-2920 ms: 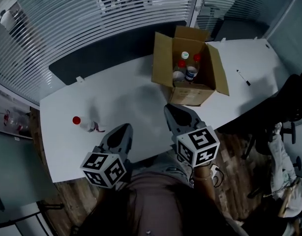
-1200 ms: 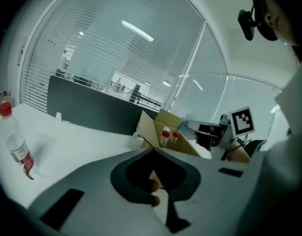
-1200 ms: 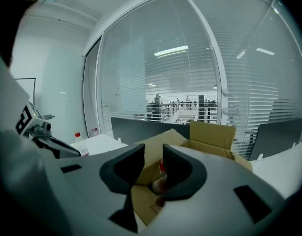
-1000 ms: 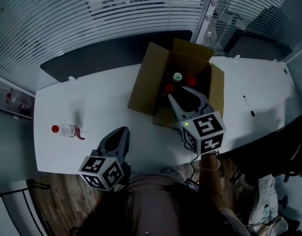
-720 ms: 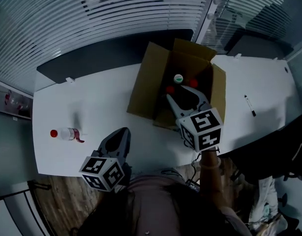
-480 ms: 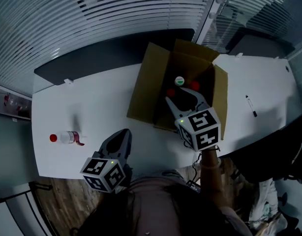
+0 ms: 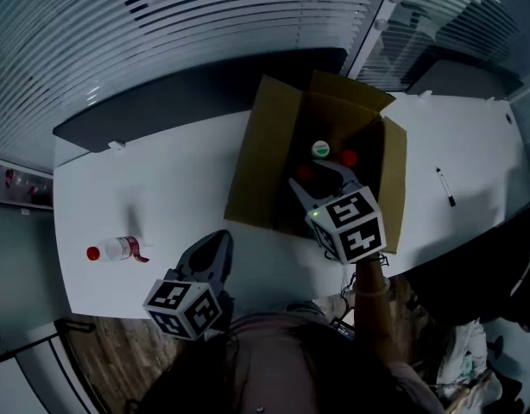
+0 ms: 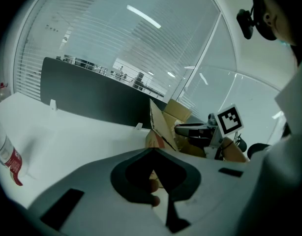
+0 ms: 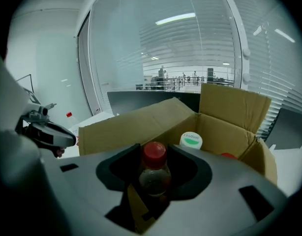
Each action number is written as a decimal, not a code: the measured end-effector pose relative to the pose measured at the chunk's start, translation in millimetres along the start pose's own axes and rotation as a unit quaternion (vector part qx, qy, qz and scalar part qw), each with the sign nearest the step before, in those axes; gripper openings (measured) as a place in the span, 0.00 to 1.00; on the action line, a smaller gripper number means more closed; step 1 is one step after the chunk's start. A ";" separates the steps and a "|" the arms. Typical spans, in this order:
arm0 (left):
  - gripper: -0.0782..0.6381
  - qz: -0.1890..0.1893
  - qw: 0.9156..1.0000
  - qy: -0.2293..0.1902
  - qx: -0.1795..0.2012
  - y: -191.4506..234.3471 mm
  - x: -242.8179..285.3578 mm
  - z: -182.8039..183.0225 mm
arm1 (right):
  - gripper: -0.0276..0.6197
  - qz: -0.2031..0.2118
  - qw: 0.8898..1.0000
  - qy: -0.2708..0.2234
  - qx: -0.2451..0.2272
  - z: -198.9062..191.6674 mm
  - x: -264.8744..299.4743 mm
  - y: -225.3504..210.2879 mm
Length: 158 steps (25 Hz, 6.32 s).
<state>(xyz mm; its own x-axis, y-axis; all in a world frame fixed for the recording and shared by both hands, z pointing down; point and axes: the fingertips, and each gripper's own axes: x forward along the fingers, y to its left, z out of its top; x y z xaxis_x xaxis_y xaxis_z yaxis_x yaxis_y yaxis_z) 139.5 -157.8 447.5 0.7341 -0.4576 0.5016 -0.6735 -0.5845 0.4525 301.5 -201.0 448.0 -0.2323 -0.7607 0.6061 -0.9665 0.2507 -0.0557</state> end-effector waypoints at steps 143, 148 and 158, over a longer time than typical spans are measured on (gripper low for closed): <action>0.12 0.102 0.986 -0.125 -0.044 153.5 -297.2 -43.4 | 0.29 0.076 0.980 -0.129 -0.129 105.8 -12.0 338.3; 0.12 0.108 0.985 -0.126 -0.042 159.9 -305.5 -45.5 | 0.29 0.077 0.981 -0.123 -0.128 98.8 1.7 345.8; 0.12 0.118 0.985 -0.118 -0.037 184.1 -321.0 -47.1 | 0.29 0.089 0.978 -0.131 -0.134 90.6 35.1 372.3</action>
<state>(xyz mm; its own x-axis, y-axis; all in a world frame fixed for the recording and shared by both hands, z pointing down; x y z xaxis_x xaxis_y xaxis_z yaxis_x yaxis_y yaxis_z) -224.1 -86.9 404.6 0.5498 -0.7227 0.4189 -0.8260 -0.3960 0.4011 -76.4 -188.5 376.6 -0.4484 -0.8092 0.3797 -0.8526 0.5147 0.0901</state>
